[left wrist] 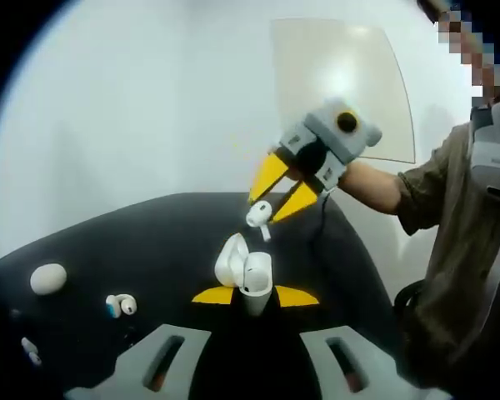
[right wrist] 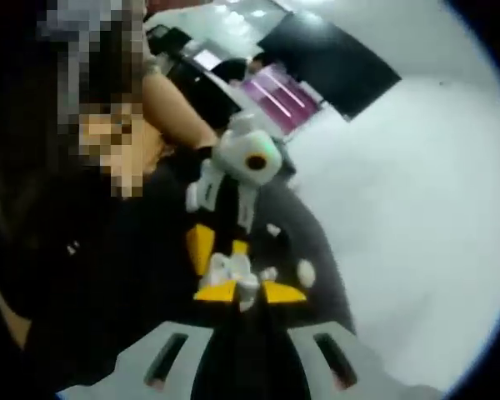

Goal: Pick up three earphones and place each one into its charging case using tactile feedback, ensure that each earphone is properly inserted and securely positioned inside the case.

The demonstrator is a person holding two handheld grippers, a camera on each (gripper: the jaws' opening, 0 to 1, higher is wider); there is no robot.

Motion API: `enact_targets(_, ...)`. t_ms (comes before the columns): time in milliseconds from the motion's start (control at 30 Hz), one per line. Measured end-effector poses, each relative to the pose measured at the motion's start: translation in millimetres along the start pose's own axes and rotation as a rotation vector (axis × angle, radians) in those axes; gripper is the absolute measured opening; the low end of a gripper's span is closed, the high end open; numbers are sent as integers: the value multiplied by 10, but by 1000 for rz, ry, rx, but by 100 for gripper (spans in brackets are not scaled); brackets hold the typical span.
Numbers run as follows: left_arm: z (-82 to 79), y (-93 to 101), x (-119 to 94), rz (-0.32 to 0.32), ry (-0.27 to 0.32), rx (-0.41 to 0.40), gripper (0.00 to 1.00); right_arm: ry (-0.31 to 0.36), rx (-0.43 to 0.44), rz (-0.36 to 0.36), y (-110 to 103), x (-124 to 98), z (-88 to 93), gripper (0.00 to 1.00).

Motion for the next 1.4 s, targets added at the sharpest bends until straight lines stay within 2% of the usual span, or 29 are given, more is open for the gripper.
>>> enact_targets(233,2,-2,8,0,0,1,13,-9,-37,-9,-6,13,32,12)
enact_targets(433,4,-4,15,0,0,0,13,-66,-120,-53,-48,64,66,12)
enact_targets(733,5,-5,18,-1,0,4,14,-87,-158,-84,-70,121,75,12)
enact_targets(867,5,-2,19,-1,0,5,14,-89,-154,-88,-80,128,83,12)
enact_targets(1400,5,-6,24,-2,-1,2,14,-62,-54,-111,-95,99,75,12)
Point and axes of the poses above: the point that each gripper's makers call its tool centre point, and the gripper's own axes: x roughly forward along the fingers, y roughly to its right, z roughly out of its underside, the point moved 8 cm from there along -x, roughly backward along the fingers, and after that the axes turned 9 degrees about y, right-handed, at the moved point
